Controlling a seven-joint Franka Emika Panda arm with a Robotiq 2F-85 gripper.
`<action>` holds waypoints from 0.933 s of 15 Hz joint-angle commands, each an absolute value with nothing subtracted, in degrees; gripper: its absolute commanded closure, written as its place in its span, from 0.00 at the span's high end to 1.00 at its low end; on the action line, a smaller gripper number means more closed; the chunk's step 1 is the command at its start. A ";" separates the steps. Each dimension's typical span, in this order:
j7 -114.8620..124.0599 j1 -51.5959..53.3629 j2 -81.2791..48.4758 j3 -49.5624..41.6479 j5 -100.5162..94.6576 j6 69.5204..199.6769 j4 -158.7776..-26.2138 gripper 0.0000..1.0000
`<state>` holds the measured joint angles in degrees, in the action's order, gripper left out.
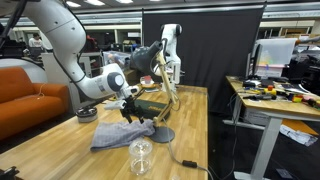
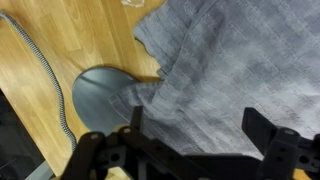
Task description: Unfold the towel on the table
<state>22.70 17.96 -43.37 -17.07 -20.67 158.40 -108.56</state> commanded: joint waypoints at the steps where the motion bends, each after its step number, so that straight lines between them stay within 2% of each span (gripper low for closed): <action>1: 24.44 19.41 -46.96 -19.59 -20.30 158.00 -105.04 1.00; 12: 23.62 13.30 -52.91 -16.50 -9.65 150.44 -95.80 1.00; 13: 23.59 13.03 -53.12 -16.20 -9.31 149.87 -95.26 0.98; 14: 23.54 12.70 -53.31 -15.77 -8.88 149.60 -94.85 0.82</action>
